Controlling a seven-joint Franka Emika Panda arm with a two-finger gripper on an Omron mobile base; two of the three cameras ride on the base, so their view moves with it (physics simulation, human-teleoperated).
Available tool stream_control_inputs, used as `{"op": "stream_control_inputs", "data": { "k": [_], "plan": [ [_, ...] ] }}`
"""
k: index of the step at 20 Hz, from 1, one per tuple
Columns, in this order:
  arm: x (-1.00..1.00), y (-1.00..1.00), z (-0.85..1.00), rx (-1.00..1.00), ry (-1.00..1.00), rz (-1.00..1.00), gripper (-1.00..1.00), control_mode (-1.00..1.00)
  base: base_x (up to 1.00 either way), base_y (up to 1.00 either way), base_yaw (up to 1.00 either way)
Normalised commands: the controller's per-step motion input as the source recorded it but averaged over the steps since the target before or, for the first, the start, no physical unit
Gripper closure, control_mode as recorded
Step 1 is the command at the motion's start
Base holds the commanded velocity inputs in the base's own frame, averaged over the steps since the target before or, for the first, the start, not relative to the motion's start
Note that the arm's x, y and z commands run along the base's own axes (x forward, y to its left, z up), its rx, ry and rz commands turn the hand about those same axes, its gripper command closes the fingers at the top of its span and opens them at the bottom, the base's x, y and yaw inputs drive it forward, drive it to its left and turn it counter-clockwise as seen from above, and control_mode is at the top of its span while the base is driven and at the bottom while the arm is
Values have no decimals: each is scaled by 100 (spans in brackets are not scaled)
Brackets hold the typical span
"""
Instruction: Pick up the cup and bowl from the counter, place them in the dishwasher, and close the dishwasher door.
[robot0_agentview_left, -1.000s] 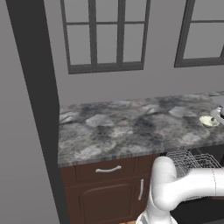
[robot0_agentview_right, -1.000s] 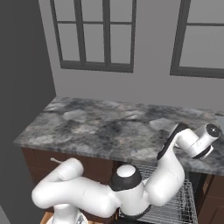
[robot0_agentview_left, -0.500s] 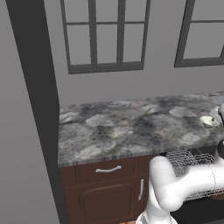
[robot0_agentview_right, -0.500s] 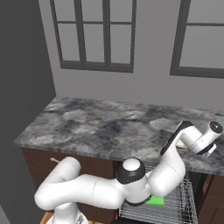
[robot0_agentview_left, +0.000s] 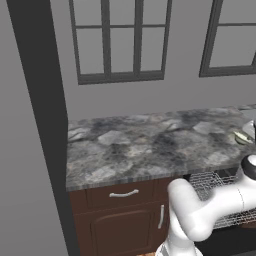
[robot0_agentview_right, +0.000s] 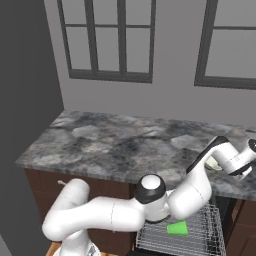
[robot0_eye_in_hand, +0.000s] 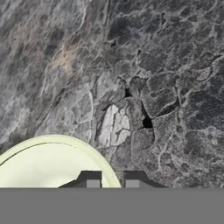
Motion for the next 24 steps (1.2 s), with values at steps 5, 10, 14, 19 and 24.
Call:
{"op": "stream_control_inputs", "data": {
  "k": [5,10,14,19,24],
  "plan": [
    [-1,-24,2,3,0,0,100,-100,0,0,0],
    [-24,-40,44,3,-4,0,100,-100,0,0,0],
    [-39,-13,54,2,-5,0,100,-100,0,0,0],
    [-52,4,14,0,-3,0,100,-100,0,0,0],
    [-55,24,0,0,-1,0,100,-100,0,0,0]
  ]
}}
